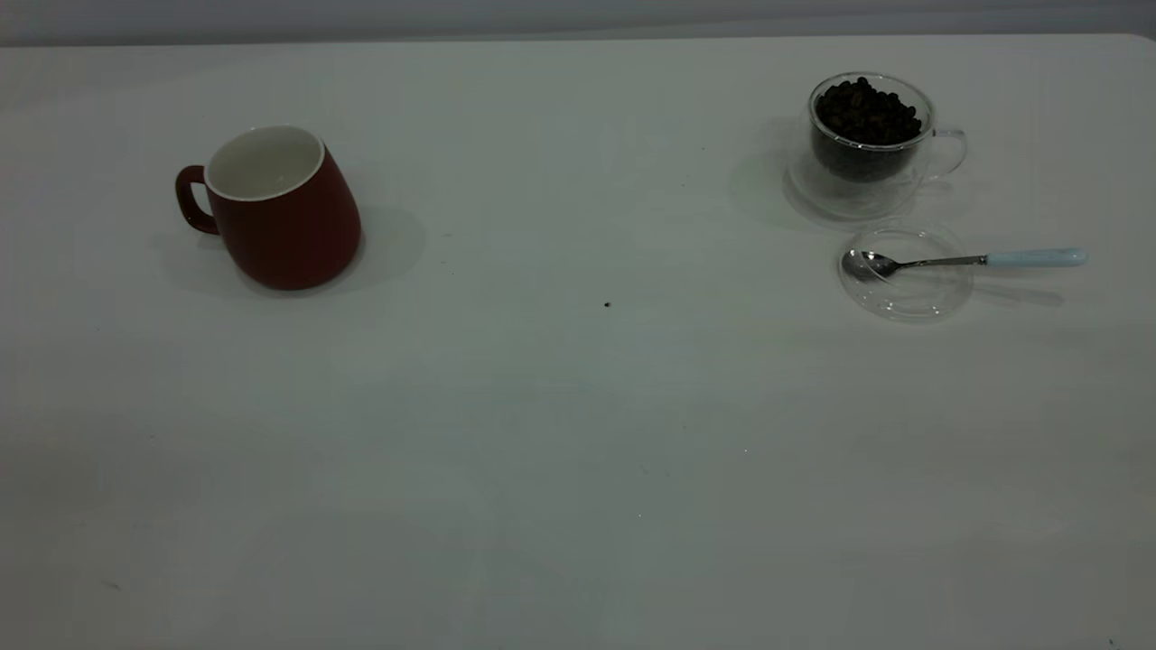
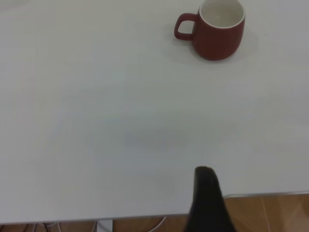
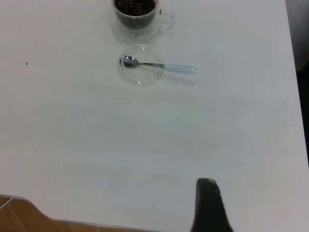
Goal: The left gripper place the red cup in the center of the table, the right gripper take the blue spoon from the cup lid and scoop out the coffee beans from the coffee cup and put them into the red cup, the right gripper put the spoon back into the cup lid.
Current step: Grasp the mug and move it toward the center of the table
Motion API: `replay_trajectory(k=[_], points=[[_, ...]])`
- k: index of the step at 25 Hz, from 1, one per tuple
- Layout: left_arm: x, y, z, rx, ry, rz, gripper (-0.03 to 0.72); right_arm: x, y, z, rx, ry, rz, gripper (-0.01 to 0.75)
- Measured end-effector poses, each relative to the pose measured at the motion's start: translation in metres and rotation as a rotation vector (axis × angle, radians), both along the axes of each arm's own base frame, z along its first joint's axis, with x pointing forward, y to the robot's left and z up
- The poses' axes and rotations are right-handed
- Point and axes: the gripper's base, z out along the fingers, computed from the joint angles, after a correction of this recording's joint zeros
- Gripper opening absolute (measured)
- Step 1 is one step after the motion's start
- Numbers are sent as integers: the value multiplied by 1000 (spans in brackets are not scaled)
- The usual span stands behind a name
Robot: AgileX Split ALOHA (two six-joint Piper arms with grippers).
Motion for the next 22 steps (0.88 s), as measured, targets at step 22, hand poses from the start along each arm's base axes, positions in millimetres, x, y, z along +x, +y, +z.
replay_trajectory(k=[22], points=[[63,-1,0,2,366,-1,587,0,0,0,0,0,0,531]])
